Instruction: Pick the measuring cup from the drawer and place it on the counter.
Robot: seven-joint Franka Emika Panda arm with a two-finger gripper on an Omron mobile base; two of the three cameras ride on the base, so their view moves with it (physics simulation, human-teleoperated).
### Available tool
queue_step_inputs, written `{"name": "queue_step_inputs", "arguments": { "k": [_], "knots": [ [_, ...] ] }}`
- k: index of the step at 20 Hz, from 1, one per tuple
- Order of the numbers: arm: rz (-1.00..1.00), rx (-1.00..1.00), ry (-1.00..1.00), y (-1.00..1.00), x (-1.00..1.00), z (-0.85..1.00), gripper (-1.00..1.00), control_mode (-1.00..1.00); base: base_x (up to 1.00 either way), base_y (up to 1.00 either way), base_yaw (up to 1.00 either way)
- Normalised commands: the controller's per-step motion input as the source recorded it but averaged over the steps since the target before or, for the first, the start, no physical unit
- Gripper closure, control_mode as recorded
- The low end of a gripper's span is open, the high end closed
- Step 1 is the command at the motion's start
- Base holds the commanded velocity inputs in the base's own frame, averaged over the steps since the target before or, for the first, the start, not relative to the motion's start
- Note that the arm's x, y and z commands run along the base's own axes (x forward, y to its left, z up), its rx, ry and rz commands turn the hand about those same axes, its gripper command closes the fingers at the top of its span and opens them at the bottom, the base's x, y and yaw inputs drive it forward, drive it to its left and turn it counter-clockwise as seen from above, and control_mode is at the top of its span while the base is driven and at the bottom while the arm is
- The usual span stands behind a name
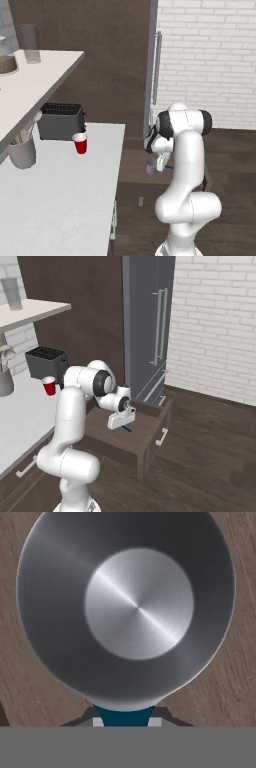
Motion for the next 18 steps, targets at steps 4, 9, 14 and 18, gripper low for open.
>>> {"name": "queue_step_inputs", "arguments": {
  "k": [4, 9, 14, 18],
  "knots": [
    [0.0, 0.05, -0.03, 0.0, 0.0, 0.75, 1.0, -1.0, 0.0, 0.0, 0.0],
    [0.0, 0.16, -0.14, 0.06, 0.0, 1.0, 1.0, -1.0, 0.0, 0.0, 0.0],
    [0.0, 0.13, -0.05, 0.44, -0.15, 1.0, 1.0, -1.0, 0.0, 0.0, 0.0],
    [0.0, 0.05, 0.0, 0.98, -0.2, 1.0, 1.0, -1.0, 0.0, 0.0, 0.0]
  ]
}}
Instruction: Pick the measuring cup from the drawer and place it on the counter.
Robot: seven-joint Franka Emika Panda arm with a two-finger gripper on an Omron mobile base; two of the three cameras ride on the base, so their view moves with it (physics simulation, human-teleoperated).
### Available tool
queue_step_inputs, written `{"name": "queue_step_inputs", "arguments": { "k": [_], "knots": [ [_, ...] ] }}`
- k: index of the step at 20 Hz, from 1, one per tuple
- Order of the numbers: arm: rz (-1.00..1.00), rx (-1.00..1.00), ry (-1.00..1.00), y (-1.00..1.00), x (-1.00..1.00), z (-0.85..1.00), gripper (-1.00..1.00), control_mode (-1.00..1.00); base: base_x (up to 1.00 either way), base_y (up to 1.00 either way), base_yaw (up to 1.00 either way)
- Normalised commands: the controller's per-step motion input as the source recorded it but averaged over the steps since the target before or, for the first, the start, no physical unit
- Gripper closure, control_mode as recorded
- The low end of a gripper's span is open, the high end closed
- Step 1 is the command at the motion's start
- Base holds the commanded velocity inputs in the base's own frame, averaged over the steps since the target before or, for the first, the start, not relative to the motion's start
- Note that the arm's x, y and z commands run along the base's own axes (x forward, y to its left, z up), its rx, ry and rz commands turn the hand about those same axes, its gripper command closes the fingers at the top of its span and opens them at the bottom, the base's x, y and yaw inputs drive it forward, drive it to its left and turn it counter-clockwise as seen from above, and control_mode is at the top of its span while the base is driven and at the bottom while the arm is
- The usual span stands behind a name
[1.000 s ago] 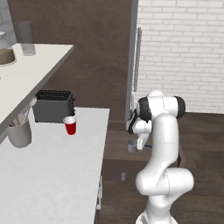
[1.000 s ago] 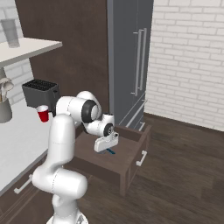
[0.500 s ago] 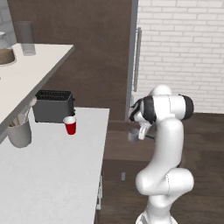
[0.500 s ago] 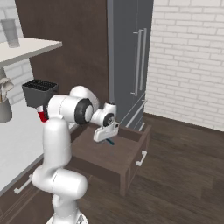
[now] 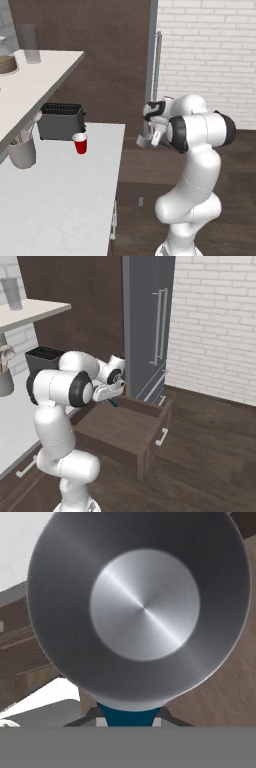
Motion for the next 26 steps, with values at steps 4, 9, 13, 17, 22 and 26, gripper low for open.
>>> {"name": "queue_step_inputs", "arguments": {
  "k": [4, 9, 13, 17, 22, 26],
  "knots": [
    [0.04, 0.03, 0.0, 1.0, -0.59, 1.0, 1.0, -1.0, 0.0, 0.0, 0.0],
    [0.18, 0.0, 0.0, 1.0, -0.99, 0.59, 1.0, -1.0, 0.0, 0.0, 0.0],
    [0.21, -0.01, 0.0, 1.0, -0.96, 0.07, 1.0, -1.0, 0.0, 0.0, 0.0],
    [0.14, -0.06, 0.0, 1.0, -0.62, 0.0, 1.0, -1.0, 0.0, 0.0, 0.0],
    [0.02, -0.15, 0.0, 1.0, 0.09, -0.17, 1.0, -1.0, 0.0, 0.0, 0.0],
    [0.0, -0.16, 0.0, 1.0, 0.36, -0.35, 1.0, -1.0, 0.0, 0.0, 0.0]
  ]
}}
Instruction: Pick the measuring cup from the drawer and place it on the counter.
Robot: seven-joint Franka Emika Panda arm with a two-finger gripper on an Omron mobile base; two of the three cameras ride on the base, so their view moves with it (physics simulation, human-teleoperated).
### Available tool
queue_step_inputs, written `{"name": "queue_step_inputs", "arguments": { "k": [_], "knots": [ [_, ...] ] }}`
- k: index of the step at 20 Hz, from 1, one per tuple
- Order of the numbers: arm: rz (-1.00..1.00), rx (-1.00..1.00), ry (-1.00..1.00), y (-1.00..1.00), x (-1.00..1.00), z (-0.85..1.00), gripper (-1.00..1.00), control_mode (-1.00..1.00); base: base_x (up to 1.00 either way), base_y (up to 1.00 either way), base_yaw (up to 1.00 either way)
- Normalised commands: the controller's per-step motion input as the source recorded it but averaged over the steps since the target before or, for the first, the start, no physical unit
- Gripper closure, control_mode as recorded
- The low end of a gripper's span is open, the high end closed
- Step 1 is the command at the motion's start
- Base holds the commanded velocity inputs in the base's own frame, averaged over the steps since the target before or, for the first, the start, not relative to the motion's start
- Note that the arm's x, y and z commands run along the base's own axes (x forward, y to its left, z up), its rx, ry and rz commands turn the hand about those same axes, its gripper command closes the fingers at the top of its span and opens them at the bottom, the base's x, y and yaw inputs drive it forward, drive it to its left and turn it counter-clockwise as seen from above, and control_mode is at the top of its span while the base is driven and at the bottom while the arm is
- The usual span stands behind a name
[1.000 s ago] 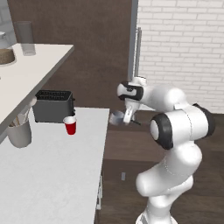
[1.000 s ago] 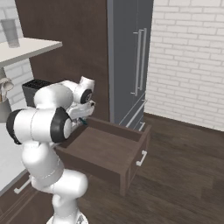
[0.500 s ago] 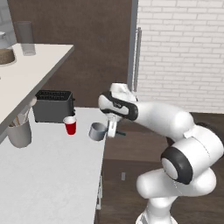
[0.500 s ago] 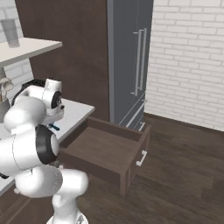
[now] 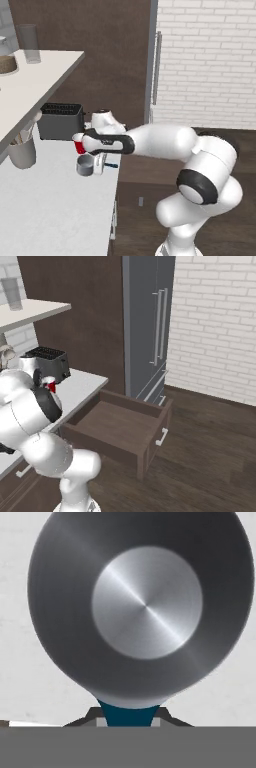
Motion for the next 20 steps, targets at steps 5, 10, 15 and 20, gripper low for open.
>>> {"name": "queue_step_inputs", "arguments": {
  "k": [5, 10, 15, 20],
  "knots": [
    [0.0, -0.13, 0.0, 0.72, 0.12, -0.44, 1.0, -1.0, 0.0, 0.0, 0.0],
    [0.0, -0.08, 0.0, 0.35, 0.18, -0.53, 1.0, -1.0, 0.0, 0.0, 0.0],
    [0.0, -0.05, 0.0, 0.34, 0.2, -0.57, 1.0, -1.0, 0.0, 0.0, 0.0],
    [0.0, -0.03, 0.0, 0.28, 0.09, -0.38, 1.0, -1.0, 0.0, 0.0, 0.0]
  ]
}}
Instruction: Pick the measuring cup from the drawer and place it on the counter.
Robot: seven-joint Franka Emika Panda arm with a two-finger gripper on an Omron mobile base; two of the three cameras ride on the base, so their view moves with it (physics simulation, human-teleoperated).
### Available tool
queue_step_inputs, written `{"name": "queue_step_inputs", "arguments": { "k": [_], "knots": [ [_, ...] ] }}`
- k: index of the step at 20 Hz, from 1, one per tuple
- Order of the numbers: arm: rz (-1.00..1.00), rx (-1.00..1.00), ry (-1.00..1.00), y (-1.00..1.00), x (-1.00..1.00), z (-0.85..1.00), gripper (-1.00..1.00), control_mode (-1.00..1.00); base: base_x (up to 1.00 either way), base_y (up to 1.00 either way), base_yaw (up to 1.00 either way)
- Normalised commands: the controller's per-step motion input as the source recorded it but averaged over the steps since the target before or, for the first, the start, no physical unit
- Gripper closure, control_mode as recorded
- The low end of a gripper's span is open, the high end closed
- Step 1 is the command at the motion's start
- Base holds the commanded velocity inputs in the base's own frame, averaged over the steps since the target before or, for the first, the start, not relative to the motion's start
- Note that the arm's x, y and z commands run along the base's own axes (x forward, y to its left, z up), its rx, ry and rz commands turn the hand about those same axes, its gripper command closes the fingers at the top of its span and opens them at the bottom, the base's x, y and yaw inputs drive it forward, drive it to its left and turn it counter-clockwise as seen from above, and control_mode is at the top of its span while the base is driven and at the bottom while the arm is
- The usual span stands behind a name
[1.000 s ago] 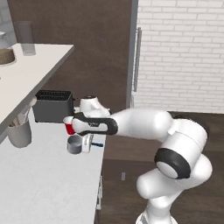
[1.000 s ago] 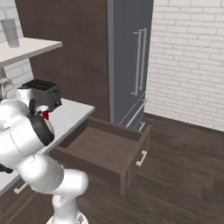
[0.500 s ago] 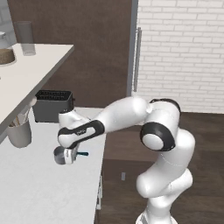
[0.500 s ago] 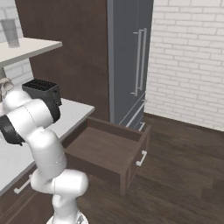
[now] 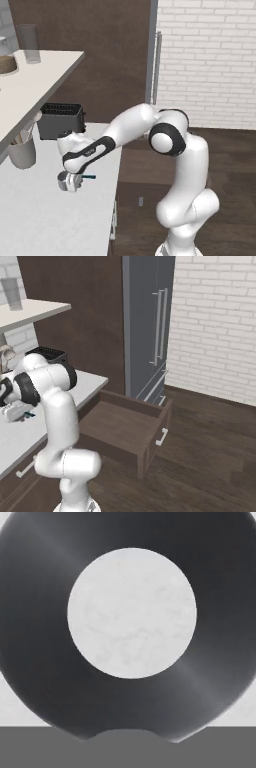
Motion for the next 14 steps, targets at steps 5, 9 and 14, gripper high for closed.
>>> {"name": "queue_step_inputs", "arguments": {
  "k": [5, 9, 14],
  "knots": [
    [0.0, -0.01, 0.0, 0.04, 0.0, 0.06, -1.0, -1.0, 0.0, 0.0, 0.0],
    [0.0, 0.0, 0.0, 0.0, 0.0, 0.34, -1.0, -1.0, 0.0, 0.0, 0.0],
    [0.0, 0.0, -0.02, -0.07, -0.03, 0.51, -1.0, -1.0, 0.0, 0.0, 0.0]
  ]
}}
